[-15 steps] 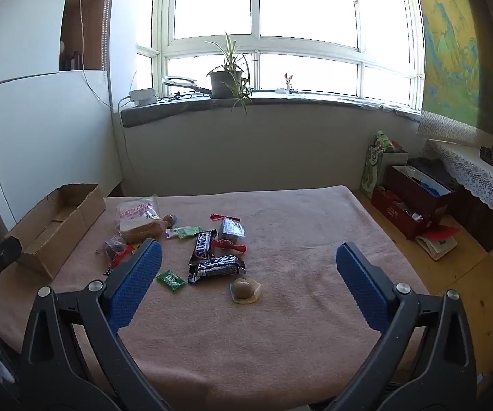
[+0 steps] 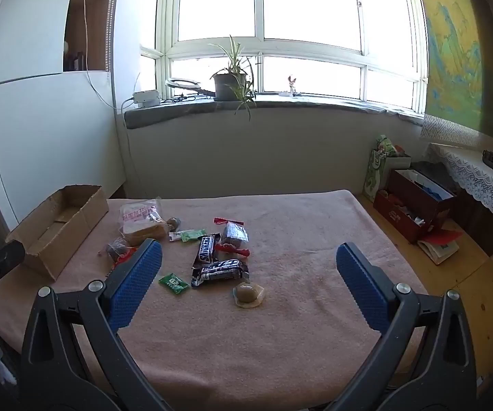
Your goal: Organize snacks
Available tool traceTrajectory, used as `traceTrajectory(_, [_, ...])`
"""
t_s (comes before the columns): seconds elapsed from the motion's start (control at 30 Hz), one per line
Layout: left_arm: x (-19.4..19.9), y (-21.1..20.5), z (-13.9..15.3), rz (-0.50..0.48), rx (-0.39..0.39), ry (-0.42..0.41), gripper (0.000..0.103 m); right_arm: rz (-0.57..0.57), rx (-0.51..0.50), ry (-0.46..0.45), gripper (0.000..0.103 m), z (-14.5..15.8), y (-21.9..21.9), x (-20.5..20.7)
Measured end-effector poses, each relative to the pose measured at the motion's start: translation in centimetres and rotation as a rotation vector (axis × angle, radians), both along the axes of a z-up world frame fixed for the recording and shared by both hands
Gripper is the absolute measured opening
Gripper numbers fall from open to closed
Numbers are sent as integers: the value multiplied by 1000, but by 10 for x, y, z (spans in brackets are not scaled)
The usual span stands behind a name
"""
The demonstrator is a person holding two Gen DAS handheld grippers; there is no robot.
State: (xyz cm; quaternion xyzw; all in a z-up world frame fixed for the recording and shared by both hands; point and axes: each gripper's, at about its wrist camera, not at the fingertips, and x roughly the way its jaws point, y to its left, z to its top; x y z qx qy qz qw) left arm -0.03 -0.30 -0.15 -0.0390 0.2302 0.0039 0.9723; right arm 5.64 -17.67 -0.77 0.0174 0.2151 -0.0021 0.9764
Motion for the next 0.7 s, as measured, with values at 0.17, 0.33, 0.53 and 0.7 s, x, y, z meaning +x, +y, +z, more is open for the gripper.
traceTrajectory(0.17, [0,0,-2,2,0,1,102,-2,-2,-1,103,1,0,0])
traceTrajectory(0.33, [-2,1,0,1,-11,1,102,-2,1,-3,103,0,-1,0])
traceTrajectory(0.53, [-1,3,0,0,-12,4,102,10,6,3,103,-3,1,2])
traceTrajectory(0.7, [-1,3,-1,-3,-11,7,102,10,5,3,103,-4,1,2])
